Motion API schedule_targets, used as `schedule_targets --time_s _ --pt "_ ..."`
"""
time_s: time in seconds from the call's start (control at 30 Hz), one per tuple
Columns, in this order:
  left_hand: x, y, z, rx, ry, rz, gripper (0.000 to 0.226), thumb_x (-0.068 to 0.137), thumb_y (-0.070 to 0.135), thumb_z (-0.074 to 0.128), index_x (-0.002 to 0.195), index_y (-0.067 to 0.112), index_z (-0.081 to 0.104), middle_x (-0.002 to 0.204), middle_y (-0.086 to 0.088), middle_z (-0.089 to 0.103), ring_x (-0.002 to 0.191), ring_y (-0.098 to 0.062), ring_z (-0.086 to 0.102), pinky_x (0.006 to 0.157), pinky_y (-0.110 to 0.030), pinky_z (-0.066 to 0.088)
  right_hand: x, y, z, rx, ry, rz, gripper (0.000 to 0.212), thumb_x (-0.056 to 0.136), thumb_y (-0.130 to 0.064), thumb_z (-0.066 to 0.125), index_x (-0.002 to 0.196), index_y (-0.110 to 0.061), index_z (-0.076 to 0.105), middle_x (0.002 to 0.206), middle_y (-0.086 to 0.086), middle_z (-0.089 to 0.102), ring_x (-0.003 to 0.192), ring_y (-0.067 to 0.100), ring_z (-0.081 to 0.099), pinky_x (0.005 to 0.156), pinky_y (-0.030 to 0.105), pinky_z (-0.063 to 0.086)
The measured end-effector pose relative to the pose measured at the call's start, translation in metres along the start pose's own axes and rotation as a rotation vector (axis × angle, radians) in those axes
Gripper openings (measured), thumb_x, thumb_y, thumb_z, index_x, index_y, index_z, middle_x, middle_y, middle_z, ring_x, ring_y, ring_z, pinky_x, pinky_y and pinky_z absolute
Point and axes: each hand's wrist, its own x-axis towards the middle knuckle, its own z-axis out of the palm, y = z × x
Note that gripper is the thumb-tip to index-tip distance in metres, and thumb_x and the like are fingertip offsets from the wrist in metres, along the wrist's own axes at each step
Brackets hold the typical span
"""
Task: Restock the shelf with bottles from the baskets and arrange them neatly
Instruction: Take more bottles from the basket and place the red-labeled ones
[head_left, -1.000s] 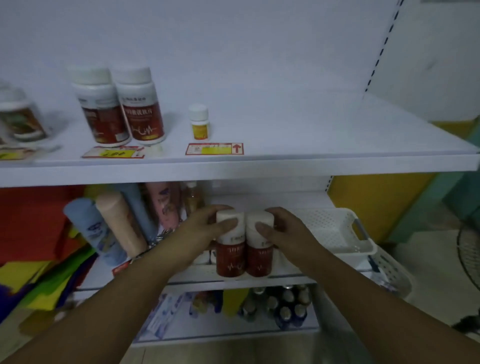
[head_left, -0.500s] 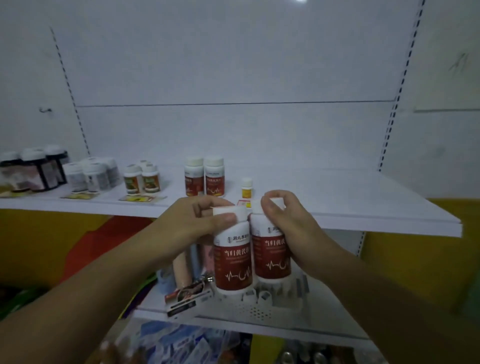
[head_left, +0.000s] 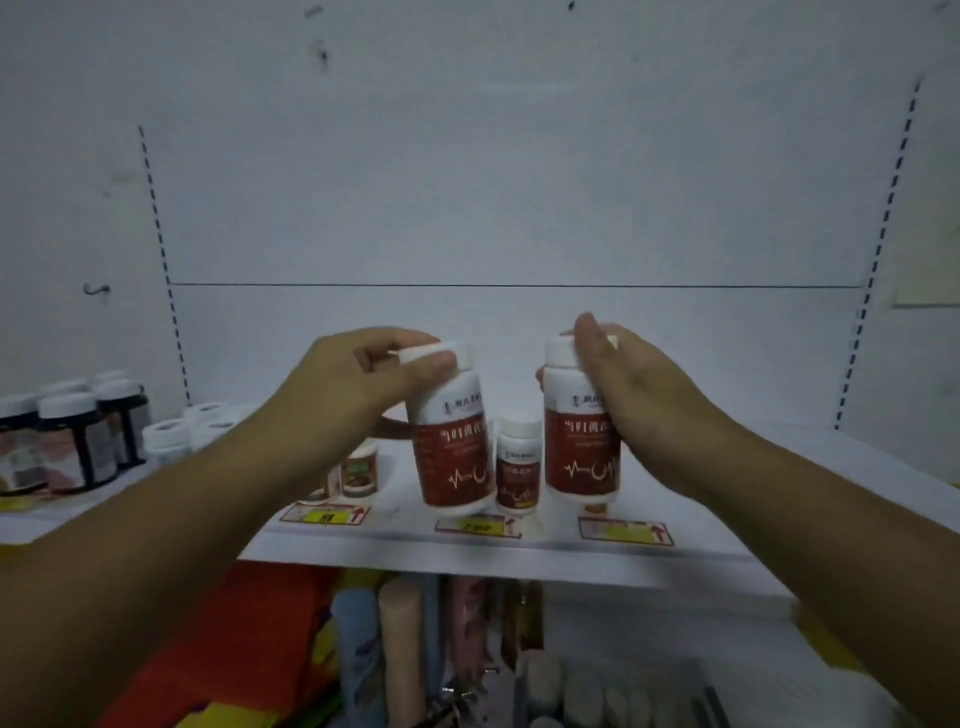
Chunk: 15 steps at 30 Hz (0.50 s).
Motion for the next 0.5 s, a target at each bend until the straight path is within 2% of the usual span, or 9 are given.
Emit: schedule_targets --time_s 0.1,0.17,0.2,0.27,0.37,0.43,0.5 --pt "0.043 -0.010 -0.019 -0.073 0.152 0.047 0.030 0.077 0.037 0.065 0.102 0.019 0.067 0.097 0.002 0.070 0.079 -0.007 0.069 0.055 -0.017 0.054 0.038 -0.007 -0.002 -0.055 0.120 -0.044 0.078 0.065 -0.074 0.031 0.114 -0.018 0.054 0.098 0.001 0.066 0.088 0.005 0.063 0.062 0.018 0.044" --pt "0.074 -0.017 -0.026 -0.104 0.240 0.073 0.031 0.081 0.031 0.067 0.107 0.016 0.064 0.101 0.000 0.066 0.084 -0.009 0.067 0.055 -0.018 0.056 0.062 -0.002 -0.006 -0.098 0.184 -0.064 0.071 0.075 -0.070 0.033 0.104 -0.009 0.055 0.096 0.008 0.062 0.076 0.001 0.064 0.056 0.015 0.045" --pt "0.088 -0.022 -0.028 -0.121 0.276 0.071 0.032 0.081 0.030 0.068 0.109 0.015 0.063 0.102 0.001 0.065 0.087 -0.008 0.066 0.056 -0.019 0.056 0.074 0.004 -0.008 -0.113 0.201 -0.043 0.064 0.082 -0.067 0.035 0.102 -0.009 0.055 0.099 0.008 0.062 0.076 0.004 0.064 0.057 0.017 0.044" --pt "0.115 -0.034 -0.029 -0.140 0.309 0.019 0.034 0.080 0.027 0.070 0.110 0.016 0.061 0.101 0.003 0.062 0.089 -0.009 0.063 0.059 -0.023 0.056 0.098 0.022 -0.013 -0.110 0.199 0.051 0.050 0.088 -0.061 0.040 0.108 -0.017 0.054 0.104 0.009 0.063 0.084 0.010 0.061 0.069 0.024 0.044" --pt "0.148 -0.059 -0.025 -0.100 0.261 -0.079 0.032 0.077 0.024 0.074 0.106 0.016 0.062 0.099 0.004 0.061 0.087 -0.010 0.061 0.061 -0.027 0.053 0.129 0.048 -0.014 -0.024 0.189 0.132 0.048 0.086 -0.050 0.057 0.116 -0.013 0.055 0.115 0.007 0.062 0.103 0.021 0.060 0.095 0.041 0.047" --pt "0.164 -0.073 -0.022 -0.035 0.180 -0.142 0.028 0.075 0.021 0.075 0.101 0.014 0.065 0.099 0.001 0.063 0.089 -0.012 0.062 0.059 -0.027 0.054 0.145 0.064 -0.013 -0.001 0.163 0.154 0.045 0.083 -0.043 0.065 0.114 -0.012 0.054 0.116 0.010 0.061 0.105 0.024 0.060 0.098 0.046 0.048" --pt "0.176 -0.083 -0.019 0.048 0.071 -0.207 0.022 0.075 0.020 0.073 0.095 0.013 0.066 0.098 -0.002 0.066 0.092 -0.016 0.063 0.057 -0.026 0.054 0.160 0.078 -0.012 -0.003 0.113 0.185 0.043 0.081 -0.037 0.068 0.112 -0.011 0.054 0.115 0.010 0.061 0.102 0.023 0.061 0.091 0.043 0.052"
